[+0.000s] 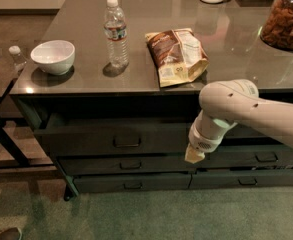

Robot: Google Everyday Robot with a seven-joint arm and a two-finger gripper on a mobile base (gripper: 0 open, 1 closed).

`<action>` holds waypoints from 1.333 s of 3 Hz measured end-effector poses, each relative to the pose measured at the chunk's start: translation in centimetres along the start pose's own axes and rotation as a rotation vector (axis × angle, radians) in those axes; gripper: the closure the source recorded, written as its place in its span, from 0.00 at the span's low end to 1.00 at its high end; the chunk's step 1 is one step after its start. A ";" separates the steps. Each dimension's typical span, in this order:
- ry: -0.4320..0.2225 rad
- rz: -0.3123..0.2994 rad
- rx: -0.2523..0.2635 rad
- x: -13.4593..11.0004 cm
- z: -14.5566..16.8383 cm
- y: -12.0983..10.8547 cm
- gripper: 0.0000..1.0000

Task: Close top drawer

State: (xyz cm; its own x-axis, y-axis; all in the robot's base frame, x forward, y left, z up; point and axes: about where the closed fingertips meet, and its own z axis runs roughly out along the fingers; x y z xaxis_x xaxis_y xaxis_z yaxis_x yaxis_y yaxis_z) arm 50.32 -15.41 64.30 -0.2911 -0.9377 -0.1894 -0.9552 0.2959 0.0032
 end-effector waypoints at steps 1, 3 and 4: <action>0.002 0.002 0.020 -0.4 -0.3 -1.6 1.00; 0.027 -0.025 0.049 -1.3 0.8 -5.3 1.00; 0.027 -0.025 0.050 -1.4 0.8 -5.4 0.83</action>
Offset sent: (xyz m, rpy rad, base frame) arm 0.0669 0.0037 -0.0011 -0.0530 -0.0505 0.0099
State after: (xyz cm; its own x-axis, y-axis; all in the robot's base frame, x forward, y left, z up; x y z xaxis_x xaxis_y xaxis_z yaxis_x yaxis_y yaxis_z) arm 55.92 -15.58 63.75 -0.2693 -0.9493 -0.1622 -0.9586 0.2804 -0.0499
